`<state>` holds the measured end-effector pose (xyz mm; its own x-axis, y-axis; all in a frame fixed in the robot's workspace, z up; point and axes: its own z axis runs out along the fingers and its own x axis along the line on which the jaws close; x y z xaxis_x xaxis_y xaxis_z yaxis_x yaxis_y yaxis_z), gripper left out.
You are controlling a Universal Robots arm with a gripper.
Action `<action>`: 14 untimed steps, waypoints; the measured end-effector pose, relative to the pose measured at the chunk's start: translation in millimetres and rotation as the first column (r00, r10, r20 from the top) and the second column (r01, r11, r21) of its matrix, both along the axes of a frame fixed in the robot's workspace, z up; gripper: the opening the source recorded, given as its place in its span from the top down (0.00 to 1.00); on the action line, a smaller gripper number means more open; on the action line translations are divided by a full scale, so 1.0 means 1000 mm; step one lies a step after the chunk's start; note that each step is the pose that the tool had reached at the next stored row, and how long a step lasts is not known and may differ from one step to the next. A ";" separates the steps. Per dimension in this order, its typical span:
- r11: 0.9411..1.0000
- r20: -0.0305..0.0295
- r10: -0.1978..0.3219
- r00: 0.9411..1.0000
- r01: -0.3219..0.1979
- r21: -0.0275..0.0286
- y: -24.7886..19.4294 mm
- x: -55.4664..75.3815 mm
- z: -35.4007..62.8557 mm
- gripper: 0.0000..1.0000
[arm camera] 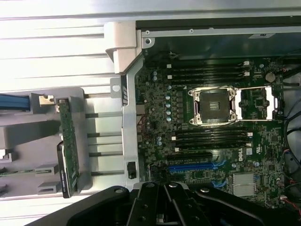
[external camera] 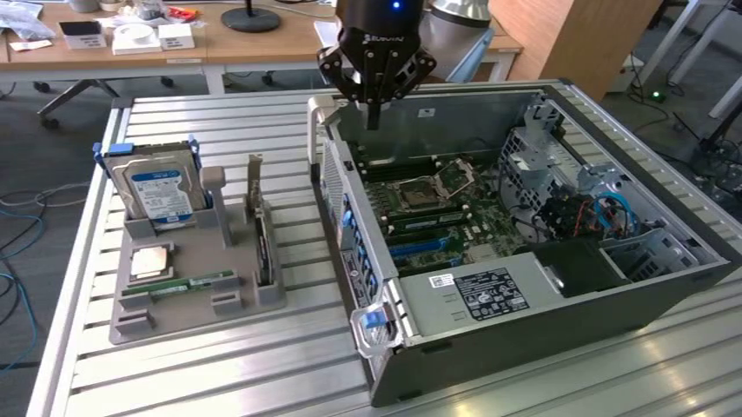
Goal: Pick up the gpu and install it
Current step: 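Reach for the gpu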
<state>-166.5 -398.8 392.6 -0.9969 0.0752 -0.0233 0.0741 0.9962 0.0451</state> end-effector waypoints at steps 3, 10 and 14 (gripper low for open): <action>1.000 0.000 0.000 1.000 0.000 0.000 0.0000 -0.004 -0.0001 0.90; 1.000 0.000 0.000 1.000 0.000 0.000 0.0001 -0.014 -0.0004 0.90; 1.000 0.000 0.000 1.000 0.000 0.000 0.0001 -0.020 -0.0005 0.90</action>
